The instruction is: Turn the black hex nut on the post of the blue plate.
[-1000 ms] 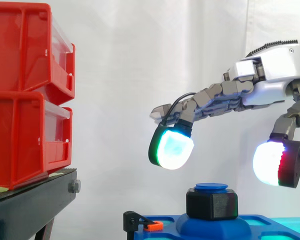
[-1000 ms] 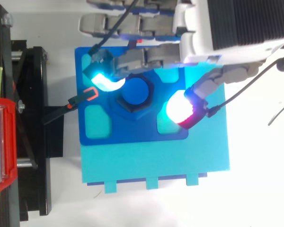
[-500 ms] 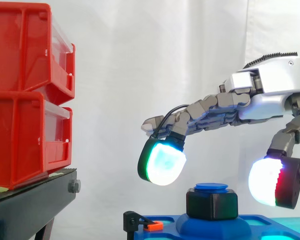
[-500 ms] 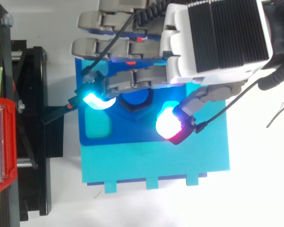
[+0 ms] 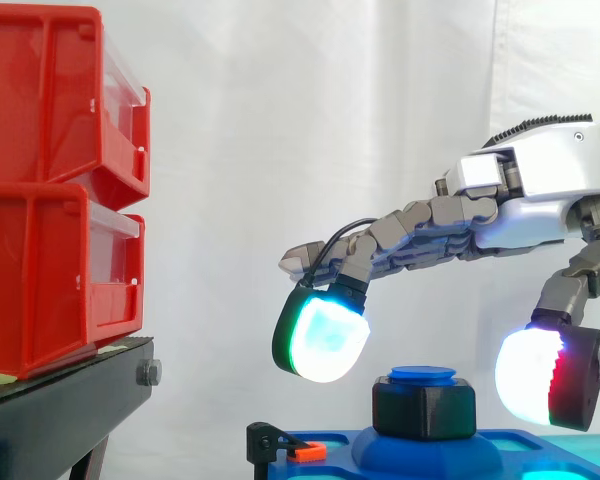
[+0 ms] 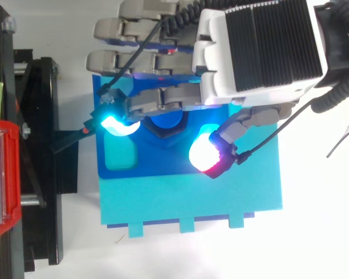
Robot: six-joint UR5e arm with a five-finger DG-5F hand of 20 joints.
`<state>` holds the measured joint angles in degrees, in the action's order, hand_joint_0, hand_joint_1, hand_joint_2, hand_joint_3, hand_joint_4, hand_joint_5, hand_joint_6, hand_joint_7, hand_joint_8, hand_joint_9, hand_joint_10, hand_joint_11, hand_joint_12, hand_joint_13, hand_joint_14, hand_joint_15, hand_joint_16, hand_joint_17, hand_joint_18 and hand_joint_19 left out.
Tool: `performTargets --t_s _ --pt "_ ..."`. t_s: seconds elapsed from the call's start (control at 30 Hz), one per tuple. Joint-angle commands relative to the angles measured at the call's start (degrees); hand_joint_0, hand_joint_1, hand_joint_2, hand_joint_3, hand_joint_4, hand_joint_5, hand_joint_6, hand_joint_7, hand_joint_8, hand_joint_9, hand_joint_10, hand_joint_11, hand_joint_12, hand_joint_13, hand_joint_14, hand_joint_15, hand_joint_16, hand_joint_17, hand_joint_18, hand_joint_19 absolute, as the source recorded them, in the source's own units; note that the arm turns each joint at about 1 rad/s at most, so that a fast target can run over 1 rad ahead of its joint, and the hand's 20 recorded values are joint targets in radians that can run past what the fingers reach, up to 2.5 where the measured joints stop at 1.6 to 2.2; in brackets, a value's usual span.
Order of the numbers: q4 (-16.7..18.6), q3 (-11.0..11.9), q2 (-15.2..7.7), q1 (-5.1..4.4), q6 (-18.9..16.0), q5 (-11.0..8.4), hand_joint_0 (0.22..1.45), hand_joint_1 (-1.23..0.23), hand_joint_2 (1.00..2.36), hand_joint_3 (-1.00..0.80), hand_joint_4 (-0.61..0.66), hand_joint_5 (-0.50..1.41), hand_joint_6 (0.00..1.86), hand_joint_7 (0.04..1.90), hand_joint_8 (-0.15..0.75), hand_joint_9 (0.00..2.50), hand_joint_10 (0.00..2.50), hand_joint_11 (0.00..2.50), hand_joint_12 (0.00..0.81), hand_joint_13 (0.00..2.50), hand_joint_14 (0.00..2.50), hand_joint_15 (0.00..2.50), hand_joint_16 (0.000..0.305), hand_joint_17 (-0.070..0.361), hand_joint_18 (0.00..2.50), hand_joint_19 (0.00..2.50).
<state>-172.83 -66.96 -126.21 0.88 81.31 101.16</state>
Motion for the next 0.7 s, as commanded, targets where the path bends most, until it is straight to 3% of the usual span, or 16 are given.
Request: performTargets --t_s 0.0,0.67 --pt "-0.3 -0.2 0.0 0.0 0.0 0.0 0.4 -0.79 1.0 -0.5 0.01 -0.3 0.5 0.64 0.148 0.0 0.0 0.0 0.345 0.0 0.0 0.0 0.053 0.12 0.0 0.02" --pt "0.7 -0.8 -1.2 0.44 -0.1 0.18 0.4 -0.78 1.0 -0.5 0.02 -0.3 0.5 0.65 0.149 0.0 0.0 0.0 0.344 0.0 0.0 0.0 0.053 0.119 0.0 0.03"
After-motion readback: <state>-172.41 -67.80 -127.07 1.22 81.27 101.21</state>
